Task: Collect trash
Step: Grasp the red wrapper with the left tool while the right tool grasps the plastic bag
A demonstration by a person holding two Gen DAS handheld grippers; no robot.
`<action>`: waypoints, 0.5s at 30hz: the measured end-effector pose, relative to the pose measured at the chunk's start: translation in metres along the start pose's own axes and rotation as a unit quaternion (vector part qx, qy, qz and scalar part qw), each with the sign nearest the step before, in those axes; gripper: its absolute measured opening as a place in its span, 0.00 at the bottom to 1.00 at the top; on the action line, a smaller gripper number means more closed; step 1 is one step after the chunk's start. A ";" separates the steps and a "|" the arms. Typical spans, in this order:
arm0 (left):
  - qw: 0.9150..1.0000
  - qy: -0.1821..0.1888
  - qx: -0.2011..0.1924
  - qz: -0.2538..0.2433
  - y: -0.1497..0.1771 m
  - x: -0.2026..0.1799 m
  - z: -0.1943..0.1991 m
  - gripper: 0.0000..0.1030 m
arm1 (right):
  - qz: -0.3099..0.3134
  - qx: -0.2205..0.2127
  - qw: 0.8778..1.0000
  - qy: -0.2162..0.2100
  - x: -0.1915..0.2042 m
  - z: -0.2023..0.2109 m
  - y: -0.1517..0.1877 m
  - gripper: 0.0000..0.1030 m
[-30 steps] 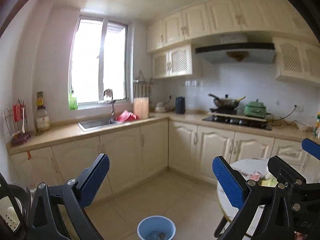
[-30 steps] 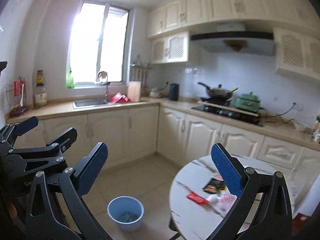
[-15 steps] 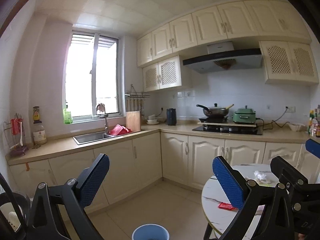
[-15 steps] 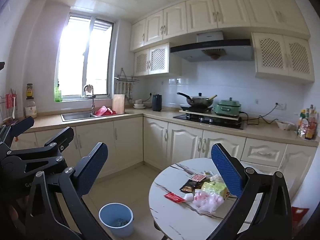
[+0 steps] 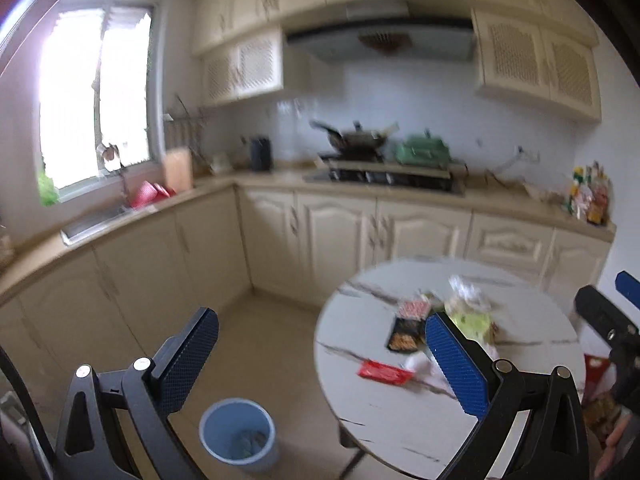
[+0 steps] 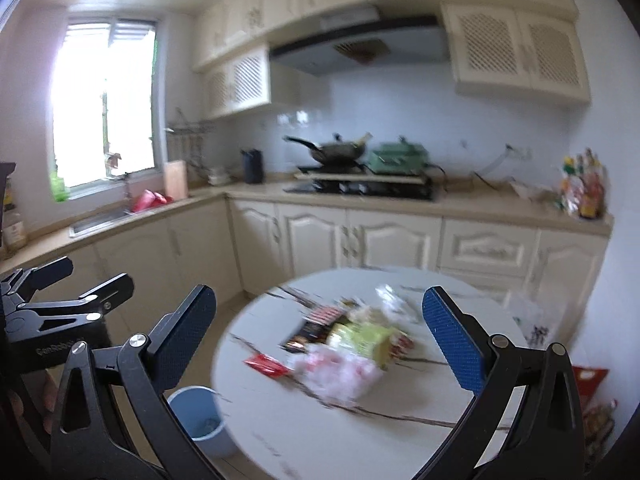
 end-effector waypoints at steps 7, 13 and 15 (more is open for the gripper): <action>0.990 0.062 0.121 -0.028 0.018 -0.026 -0.114 0.99 | -0.029 0.074 0.996 0.039 -0.056 -0.064 0.036 1.00; 0.970 0.083 0.224 -0.041 0.036 -0.038 -0.202 0.99 | -0.043 0.138 0.988 0.054 -0.079 -0.104 0.077 1.00; 0.966 0.092 0.239 -0.021 0.019 -0.042 -0.227 0.99 | -0.050 0.153 0.985 0.056 -0.087 -0.114 0.086 1.00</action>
Point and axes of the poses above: each gripper's, at about its wrist camera, not at the fingertips, and z roughly against the way its jaws point, x to its left, y to its underside, the point moved 5 cm from there along -z, roughly the way its jaws point, and after that the axes turned 4 degrees about -z, right-handed, at the moved point
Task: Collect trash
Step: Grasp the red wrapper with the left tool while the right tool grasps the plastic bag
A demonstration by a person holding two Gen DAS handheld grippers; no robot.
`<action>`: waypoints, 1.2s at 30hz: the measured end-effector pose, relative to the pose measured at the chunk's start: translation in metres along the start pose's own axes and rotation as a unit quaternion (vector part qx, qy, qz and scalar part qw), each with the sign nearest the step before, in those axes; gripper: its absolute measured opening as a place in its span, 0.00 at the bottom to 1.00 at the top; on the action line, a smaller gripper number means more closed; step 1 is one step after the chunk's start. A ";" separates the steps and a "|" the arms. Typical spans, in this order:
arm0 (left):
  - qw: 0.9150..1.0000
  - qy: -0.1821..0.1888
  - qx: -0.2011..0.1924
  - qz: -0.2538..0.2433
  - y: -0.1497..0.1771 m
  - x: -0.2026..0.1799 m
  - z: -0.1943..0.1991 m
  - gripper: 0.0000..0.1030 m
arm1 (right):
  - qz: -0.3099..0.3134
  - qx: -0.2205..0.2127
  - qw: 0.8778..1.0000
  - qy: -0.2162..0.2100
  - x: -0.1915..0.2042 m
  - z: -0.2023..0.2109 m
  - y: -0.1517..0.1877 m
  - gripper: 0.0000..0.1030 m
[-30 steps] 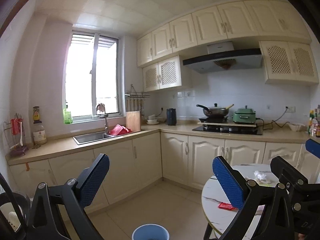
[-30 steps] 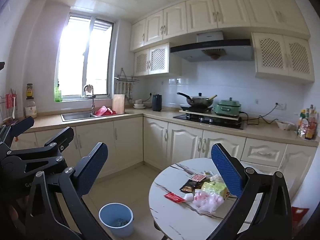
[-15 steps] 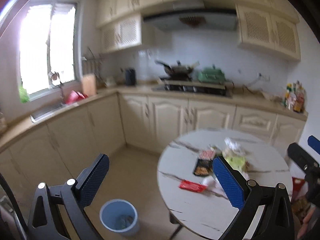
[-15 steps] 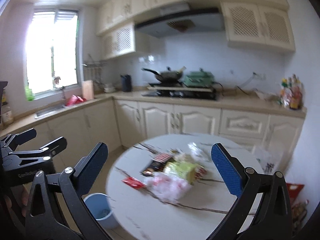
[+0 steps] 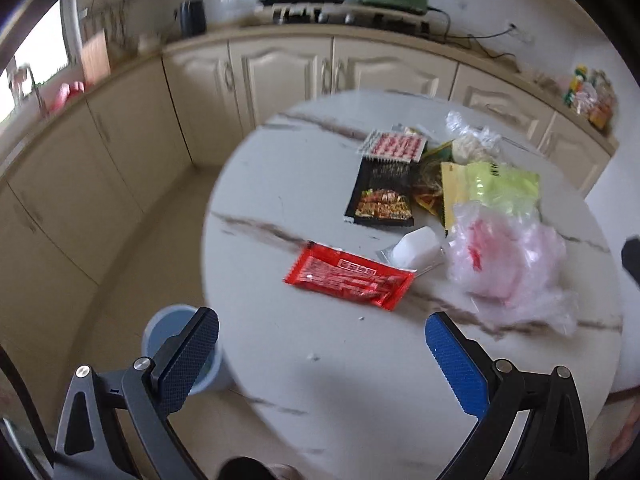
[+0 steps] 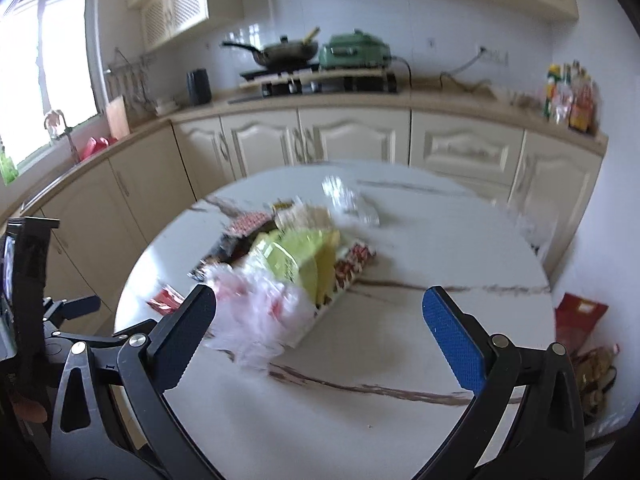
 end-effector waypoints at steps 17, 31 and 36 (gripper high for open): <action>0.999 0.002 -0.028 -0.044 -0.024 -0.012 -0.065 0.69 | -0.012 0.032 0.999 0.013 -0.016 -0.033 0.002 1.00; 0.995 0.047 -0.059 -0.069 -0.004 -0.022 -0.050 0.31 | -0.016 0.051 0.998 0.020 -0.017 -0.044 0.015 1.00; 0.993 0.093 -0.058 -0.038 0.003 -0.011 -0.043 0.14 | -0.018 0.052 0.998 -0.002 -0.007 -0.042 0.017 1.00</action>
Point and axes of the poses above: each gripper's, at about its wrist camera, not at the fingertips, and z roughly against the way its jaws point, x to its left, y to its underside, the point moved 5 cm from there along -z, roughly the way its jaws point, and after that the axes turned 4 degrees about -z, right-handed, at the moved point
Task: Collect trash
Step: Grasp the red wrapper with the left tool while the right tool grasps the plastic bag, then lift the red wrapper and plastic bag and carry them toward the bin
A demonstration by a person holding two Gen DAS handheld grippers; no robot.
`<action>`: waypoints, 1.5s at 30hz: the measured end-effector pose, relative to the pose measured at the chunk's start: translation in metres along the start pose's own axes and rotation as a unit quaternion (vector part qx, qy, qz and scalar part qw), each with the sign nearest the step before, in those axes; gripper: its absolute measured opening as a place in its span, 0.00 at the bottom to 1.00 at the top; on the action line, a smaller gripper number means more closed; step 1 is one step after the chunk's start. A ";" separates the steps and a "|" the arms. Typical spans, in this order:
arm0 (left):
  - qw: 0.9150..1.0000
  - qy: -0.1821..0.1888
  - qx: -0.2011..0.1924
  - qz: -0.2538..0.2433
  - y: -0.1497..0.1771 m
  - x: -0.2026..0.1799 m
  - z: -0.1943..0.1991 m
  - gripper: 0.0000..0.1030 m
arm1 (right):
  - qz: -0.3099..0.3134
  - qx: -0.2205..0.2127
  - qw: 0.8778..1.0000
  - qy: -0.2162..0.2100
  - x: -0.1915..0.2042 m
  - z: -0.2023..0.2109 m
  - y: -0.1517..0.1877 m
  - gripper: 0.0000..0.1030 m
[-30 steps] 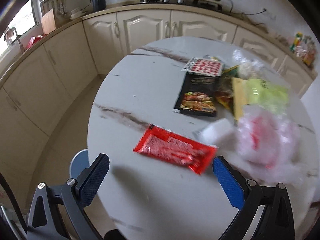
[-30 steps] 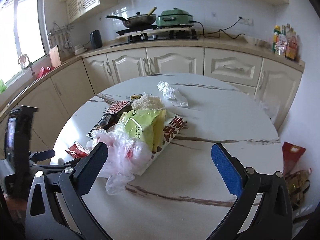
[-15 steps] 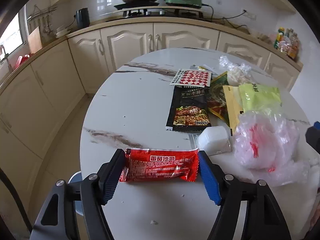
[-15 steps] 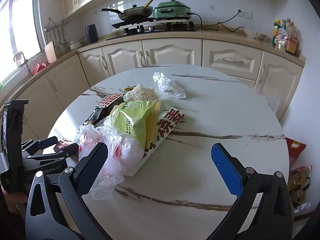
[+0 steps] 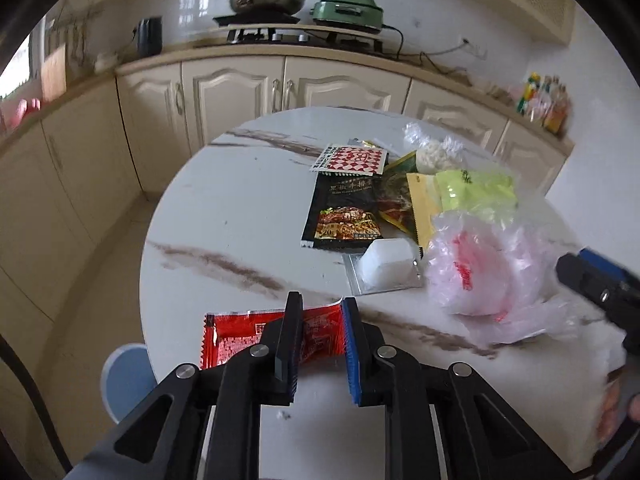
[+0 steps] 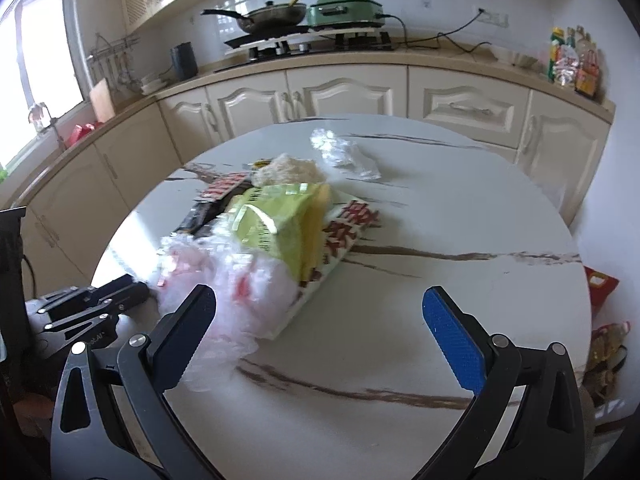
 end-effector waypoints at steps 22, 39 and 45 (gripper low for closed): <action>0.997 -0.004 -0.001 0.072 0.011 0.032 0.036 0.63 | -0.006 0.017 0.996 -0.091 0.018 -0.016 0.017 0.32; 0.997 -0.062 0.007 -0.035 0.017 0.038 0.042 0.63 | 0.001 -0.004 0.996 -0.088 0.019 0.009 0.023 0.30; 0.998 -0.031 0.007 -0.054 0.015 0.031 0.038 0.13 | -0.006 0.000 0.996 -0.087 0.018 0.004 0.024 0.31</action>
Point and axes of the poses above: each gripper's, at about its wrist camera, not at the fingertips, and z roughly against the way its jaws point, x to its left, y to its underside, the point moved 5 cm from there along -z, roughly the way its jaws point, and after that the axes turned 4 degrees about -z, right-handed, at the moved point
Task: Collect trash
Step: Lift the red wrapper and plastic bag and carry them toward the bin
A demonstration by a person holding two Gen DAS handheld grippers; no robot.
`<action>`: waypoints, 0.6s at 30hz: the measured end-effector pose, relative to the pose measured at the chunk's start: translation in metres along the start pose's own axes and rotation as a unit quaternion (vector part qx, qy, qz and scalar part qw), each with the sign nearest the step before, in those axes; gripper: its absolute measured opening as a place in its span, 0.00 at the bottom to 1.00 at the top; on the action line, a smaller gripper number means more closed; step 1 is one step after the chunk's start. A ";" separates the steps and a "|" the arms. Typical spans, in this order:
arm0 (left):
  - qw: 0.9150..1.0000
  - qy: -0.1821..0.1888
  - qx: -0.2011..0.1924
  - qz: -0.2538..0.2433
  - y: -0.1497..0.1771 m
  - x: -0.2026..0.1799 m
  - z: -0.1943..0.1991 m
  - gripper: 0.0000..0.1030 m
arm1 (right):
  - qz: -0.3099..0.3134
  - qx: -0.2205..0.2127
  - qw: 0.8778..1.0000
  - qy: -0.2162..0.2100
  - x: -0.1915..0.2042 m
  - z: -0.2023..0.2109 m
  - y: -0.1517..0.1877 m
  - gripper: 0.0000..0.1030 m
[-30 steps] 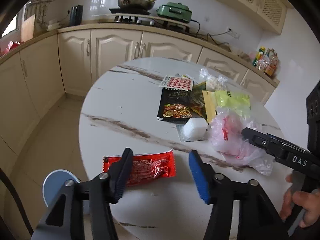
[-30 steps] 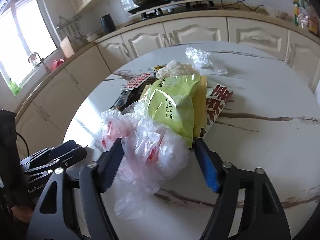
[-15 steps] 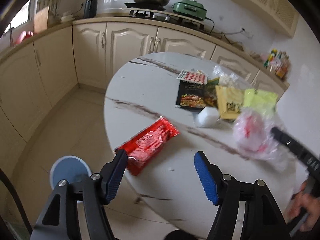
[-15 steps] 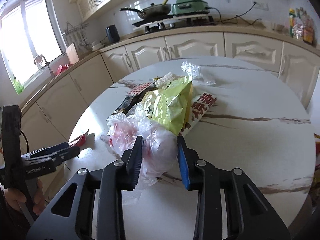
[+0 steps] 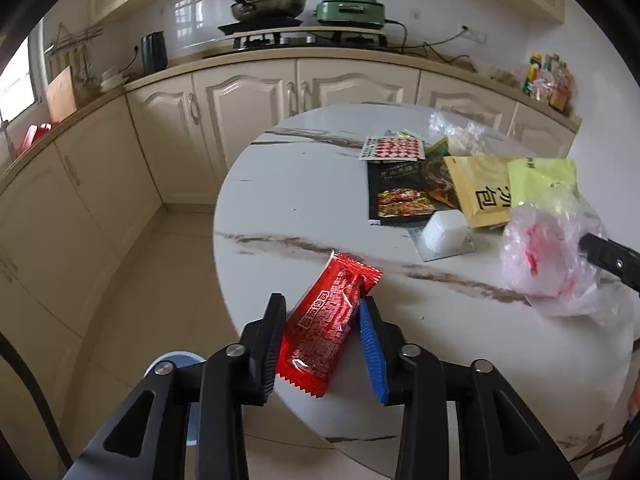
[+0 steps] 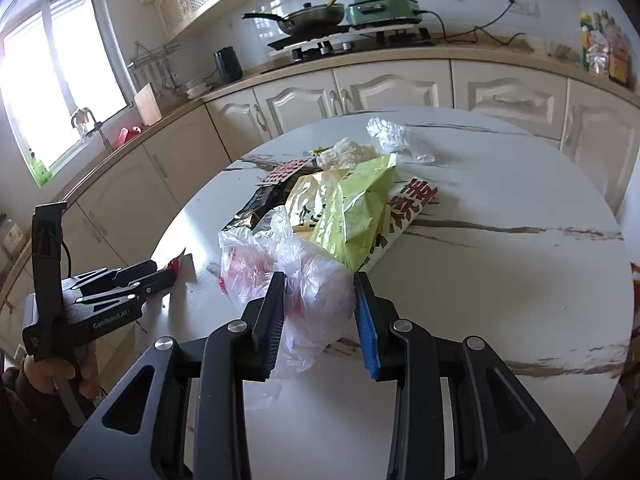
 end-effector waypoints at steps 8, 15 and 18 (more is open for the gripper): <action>0.999 0.029 -0.006 0.028 0.000 -0.009 0.004 0.09 | -0.028 0.000 0.999 0.018 -0.011 0.006 0.008 0.56; 0.998 0.061 -0.007 0.026 0.007 -0.025 0.014 0.08 | -0.013 -0.004 1.000 0.020 0.007 0.011 0.024 0.68; 0.997 0.074 -0.005 0.039 0.010 -0.029 0.019 0.08 | 0.003 0.008 1.000 0.028 0.015 -0.004 0.024 0.72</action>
Point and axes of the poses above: each gripper's, at about its wrist camera, not at the fingertips, and z roughly against the way its jaws point, x to its left, y to its underside, the point moved 5 cm from there along -z, roughly the way its jaws point, and after that the axes turned 4 degrees about -z, right-handed, at the moved point
